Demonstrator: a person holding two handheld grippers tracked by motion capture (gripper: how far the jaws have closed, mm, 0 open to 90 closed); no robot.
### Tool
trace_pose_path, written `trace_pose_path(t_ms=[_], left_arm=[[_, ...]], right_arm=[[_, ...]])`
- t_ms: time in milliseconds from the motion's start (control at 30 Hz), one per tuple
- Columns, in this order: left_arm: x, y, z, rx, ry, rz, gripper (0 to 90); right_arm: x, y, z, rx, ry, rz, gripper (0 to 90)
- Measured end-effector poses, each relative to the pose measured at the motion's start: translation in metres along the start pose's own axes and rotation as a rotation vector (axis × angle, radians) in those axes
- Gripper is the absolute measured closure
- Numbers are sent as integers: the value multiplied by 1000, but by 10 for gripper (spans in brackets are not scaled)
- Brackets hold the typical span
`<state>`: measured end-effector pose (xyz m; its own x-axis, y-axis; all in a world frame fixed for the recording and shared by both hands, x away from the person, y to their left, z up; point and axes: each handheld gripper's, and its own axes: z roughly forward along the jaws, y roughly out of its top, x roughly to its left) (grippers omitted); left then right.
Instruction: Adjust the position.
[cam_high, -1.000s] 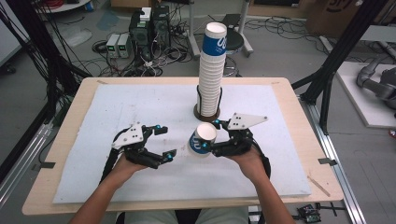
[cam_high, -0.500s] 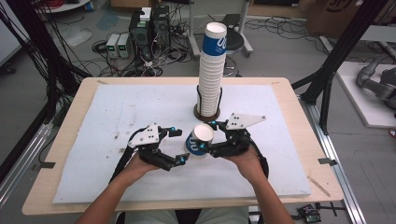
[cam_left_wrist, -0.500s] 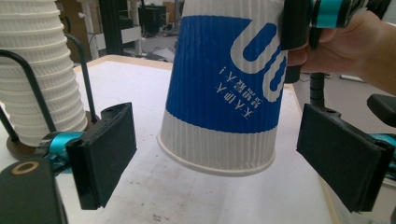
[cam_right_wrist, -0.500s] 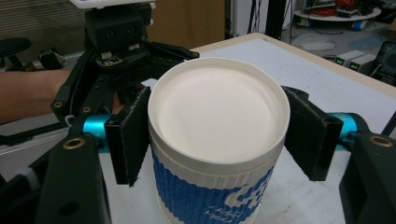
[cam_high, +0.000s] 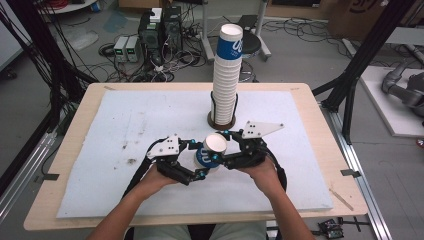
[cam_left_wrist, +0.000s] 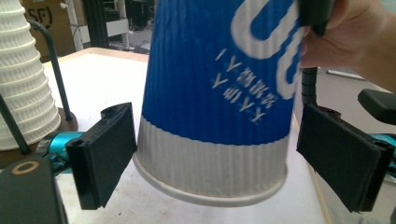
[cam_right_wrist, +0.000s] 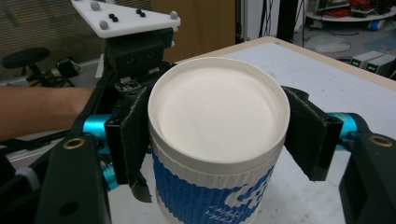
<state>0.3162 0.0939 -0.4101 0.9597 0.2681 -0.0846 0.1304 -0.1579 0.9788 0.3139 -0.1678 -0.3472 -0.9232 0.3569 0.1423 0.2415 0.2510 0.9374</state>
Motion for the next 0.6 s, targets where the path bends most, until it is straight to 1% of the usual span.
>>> trace_pose_path(t_ms=[33,133,233,367,400,433,600], left_arm=[[0,-1,1,-1,-1,-5,117],[-1,-1,4,9,-2,-1,117],[-1,-1,3,14,-1,19,142],[-2,0,1,15,3,34,174],[-2,1,0,14,-1,50,190],[-3,2,0,14,3,57,228],[-3,2,-2,24,1,62,241]], right_arm=[[0,0,0,-3,4,0,302],[-1,0,-1,-12,15,14,303],[-1,-1,-1,-7,16,13,303],[-2,-1,-2,-11,18,22,306],[-2,-2,-2,-12,20,25,306],[-2,-2,-2,-10,18,28,306],[-3,-3,-3,-12,21,38,306]])
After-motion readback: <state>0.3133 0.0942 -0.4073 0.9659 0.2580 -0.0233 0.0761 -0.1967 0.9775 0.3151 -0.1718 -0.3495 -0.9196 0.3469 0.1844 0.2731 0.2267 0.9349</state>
